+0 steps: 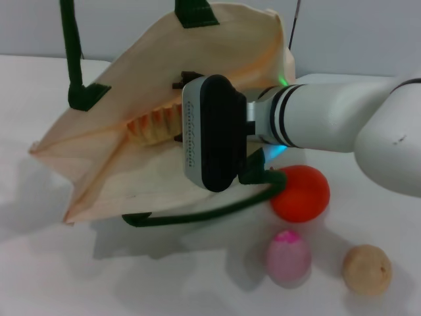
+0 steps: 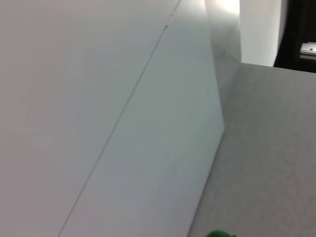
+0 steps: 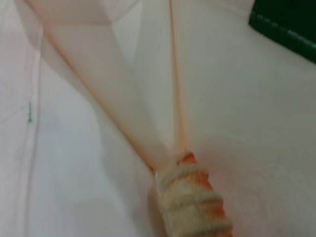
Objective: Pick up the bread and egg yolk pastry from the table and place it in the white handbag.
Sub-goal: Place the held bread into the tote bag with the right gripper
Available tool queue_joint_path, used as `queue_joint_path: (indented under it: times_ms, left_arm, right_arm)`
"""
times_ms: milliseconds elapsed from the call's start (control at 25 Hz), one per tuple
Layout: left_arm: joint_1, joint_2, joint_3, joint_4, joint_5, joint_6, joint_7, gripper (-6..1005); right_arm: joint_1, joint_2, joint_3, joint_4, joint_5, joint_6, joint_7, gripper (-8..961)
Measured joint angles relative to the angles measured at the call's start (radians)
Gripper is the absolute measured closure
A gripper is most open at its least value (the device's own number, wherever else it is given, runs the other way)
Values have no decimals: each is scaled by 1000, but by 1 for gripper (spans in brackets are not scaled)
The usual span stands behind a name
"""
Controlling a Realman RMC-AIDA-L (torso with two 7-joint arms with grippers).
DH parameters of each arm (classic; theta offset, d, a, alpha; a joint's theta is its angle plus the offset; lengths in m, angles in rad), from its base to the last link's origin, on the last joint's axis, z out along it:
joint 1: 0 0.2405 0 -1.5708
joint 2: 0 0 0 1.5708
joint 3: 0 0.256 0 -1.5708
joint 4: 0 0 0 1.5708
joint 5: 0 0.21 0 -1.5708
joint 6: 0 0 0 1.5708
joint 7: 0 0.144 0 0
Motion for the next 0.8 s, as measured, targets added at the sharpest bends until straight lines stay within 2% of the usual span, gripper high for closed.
queue_joint_path:
  times_ms: [280,440,640,800]
  left_arm:
    - [11,5,0,-2,-2,51,2,880]
    - [24,4,0,-3,-2,141,-2,880]
    - [14,-2,0,-36,3,206,1,880]
    - [-15,-5,8,-61,3,213,9,880]
  right_arm:
    - [-74,-1,80,-176,-58,-192,0,46]
    - [-109,-5,91,-257,-68,-286,-10,47]
    - [-105,-5,73,-249,-60,-284,-11,48]
    - [-80,-1,16,-227,-50,-262,-9,48]
